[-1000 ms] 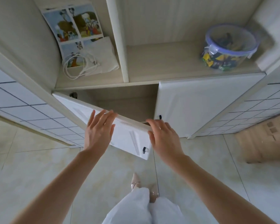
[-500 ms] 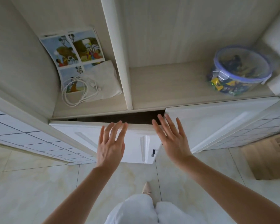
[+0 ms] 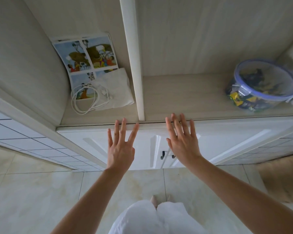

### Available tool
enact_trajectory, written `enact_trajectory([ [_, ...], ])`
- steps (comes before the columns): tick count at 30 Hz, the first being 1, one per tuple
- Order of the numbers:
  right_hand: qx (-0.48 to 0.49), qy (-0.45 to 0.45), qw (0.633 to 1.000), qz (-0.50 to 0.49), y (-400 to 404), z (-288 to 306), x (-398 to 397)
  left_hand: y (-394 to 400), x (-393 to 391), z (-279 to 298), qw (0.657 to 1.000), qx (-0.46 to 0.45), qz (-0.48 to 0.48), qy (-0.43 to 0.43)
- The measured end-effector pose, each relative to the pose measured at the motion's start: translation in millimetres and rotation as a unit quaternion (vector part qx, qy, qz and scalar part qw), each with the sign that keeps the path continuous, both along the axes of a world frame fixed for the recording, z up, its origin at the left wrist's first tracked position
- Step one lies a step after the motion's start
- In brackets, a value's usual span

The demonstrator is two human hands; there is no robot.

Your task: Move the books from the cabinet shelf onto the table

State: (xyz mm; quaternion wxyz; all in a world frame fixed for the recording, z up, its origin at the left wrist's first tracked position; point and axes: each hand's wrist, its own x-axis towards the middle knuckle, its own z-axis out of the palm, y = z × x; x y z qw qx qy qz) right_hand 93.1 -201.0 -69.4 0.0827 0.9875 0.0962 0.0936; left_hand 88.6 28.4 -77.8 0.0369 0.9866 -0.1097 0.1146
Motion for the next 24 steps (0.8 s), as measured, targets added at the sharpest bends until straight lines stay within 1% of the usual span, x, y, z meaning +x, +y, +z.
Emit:
enact_trajectory([
  [9,0.008,-0.01,1.0,-0.003,2,3,3,0,2,1,1.0,-0.005,0.004,0.014],
  [15,0.057,0.028,0.998,-0.003,6,12,2,-3,1,5,0.999,-0.012,0.01,0.042],
  [18,0.065,0.049,0.997,-0.007,8,17,-3,-2,1,11,0.998,-0.021,0.006,0.058],
  [24,0.094,0.055,0.994,0.009,15,22,-46,9,-29,19,0.988,-0.117,0.067,0.077],
])
